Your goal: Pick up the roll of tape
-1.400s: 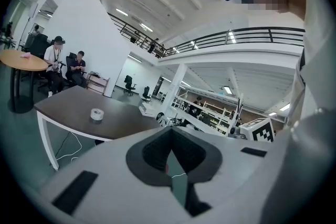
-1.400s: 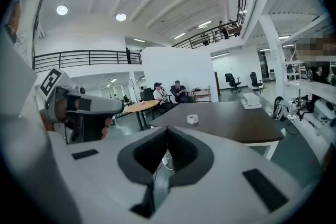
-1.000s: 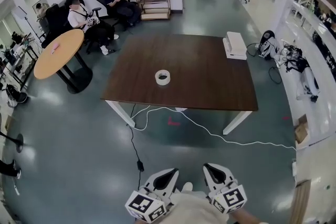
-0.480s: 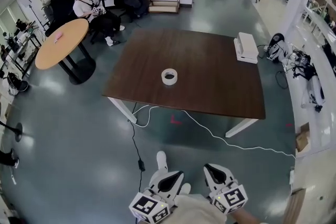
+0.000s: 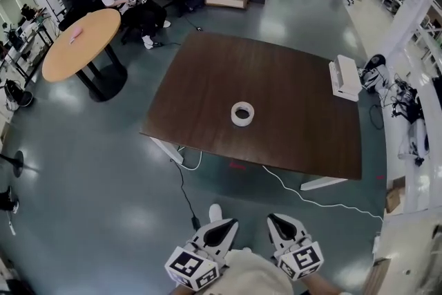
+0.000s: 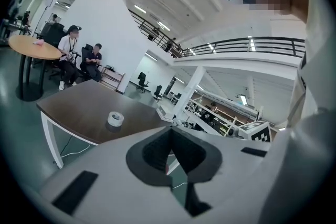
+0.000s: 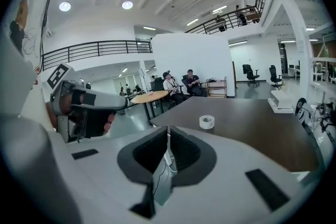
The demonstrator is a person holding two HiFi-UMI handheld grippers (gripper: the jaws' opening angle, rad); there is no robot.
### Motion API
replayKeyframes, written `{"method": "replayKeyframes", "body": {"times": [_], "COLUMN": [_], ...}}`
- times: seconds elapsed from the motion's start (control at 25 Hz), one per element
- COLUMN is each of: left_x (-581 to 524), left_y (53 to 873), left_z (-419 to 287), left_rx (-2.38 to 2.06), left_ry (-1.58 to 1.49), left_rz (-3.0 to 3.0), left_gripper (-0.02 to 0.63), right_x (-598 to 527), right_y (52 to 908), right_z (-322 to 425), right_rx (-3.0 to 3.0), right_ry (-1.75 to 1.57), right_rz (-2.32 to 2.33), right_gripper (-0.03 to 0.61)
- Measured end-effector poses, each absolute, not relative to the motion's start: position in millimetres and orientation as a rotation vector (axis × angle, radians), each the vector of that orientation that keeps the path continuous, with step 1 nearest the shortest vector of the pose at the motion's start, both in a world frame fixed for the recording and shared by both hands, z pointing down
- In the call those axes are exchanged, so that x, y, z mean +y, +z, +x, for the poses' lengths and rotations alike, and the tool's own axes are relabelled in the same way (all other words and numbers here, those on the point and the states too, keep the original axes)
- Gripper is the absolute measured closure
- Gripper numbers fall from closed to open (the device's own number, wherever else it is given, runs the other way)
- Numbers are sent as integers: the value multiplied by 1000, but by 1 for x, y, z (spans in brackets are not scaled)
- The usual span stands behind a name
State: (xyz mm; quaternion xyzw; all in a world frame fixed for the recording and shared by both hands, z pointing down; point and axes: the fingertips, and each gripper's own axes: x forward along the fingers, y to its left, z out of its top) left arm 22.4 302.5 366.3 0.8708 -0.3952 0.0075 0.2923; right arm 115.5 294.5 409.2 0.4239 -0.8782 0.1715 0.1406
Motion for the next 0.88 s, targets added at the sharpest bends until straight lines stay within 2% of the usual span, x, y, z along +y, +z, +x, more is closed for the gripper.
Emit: {"method": "replayKeyframes", "body": {"times": [0.4,0.88], "left_x": [199,128], "left_y": [372,386], "left_z": [-57,-50], "left_rx": [-1003,-972], "left_ry": [21,9], "left_rz": [2335,2326], "left_gripper": [609,609], "right_x": [192,113], "right_y": [407,418], "right_z": [56,47], "right_rx": [-2468,-2474], "right_ry": [480,465], "right_rz": [1316,1239], "right_gripper": [569,569]}}
